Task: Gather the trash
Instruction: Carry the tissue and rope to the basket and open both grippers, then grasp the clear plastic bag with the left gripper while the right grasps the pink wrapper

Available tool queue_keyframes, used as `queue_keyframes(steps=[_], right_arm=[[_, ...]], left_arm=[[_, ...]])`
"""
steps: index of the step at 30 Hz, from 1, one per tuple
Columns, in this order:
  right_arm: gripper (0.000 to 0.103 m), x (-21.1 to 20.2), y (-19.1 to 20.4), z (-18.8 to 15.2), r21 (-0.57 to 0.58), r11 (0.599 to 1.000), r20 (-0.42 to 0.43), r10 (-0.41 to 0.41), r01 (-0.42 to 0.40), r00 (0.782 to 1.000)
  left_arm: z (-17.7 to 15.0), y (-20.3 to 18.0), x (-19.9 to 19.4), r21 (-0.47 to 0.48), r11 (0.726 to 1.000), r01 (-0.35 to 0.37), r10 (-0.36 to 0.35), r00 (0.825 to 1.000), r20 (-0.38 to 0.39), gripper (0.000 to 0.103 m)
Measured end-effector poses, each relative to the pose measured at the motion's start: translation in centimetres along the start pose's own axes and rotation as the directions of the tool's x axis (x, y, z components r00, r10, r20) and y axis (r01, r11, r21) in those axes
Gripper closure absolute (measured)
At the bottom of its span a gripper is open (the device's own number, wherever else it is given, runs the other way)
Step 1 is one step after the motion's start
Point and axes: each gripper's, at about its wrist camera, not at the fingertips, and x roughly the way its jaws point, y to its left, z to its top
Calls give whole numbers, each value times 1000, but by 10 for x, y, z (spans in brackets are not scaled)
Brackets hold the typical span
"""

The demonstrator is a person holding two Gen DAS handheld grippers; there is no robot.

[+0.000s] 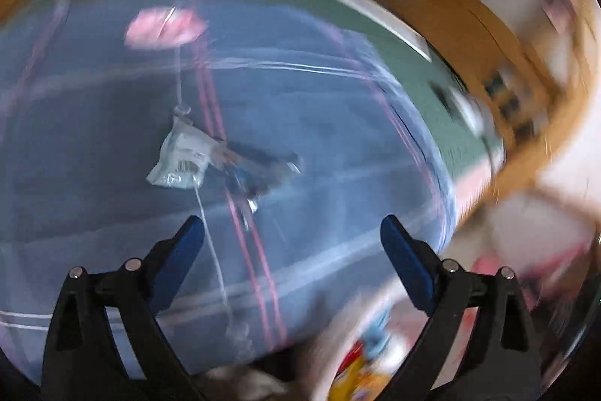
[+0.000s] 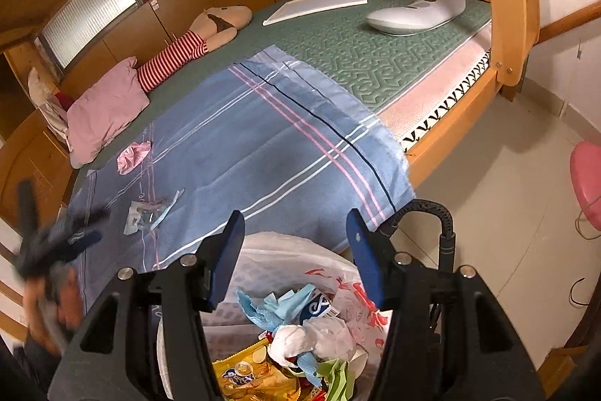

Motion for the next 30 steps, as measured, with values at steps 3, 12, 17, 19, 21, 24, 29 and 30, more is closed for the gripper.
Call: queue_keyframes(steps=[3,12,17,19,21,24,29,30], right_arm=[[47,0,1,1,-25,999,6,-27,27,1000],[47,25,21,17,-97,993,10,-66,66,998],[47,47,61,35,-130,991,11,23,-22,1000],[47,61,87,46,-156,985,8,72,-70,997],[47,77,115,55,-211,972,-4,100,-99,995],[47,115,169,64,-322,937,-48,128,-137,991],[42,204,281,66,-450,869,-144,157,-206,977],[41,221,304,66,-482,850,-144,163,-213,976]], left_arm=[[29,20,48,-87,996,-33,25,995,-97,10],[48,38,115,-91,958,-271,256,955,-147,26],[45,39,106,5,948,-319,317,941,-118,78],[43,46,84,-21,938,-346,342,934,-101,90],[41,59,46,-102,933,-345,342,938,-46,90],[32,84,-18,-204,902,-380,404,911,89,90],[6,126,-82,-347,814,-466,545,819,180,90],[2,130,-88,-363,805,-469,556,809,189,90]])
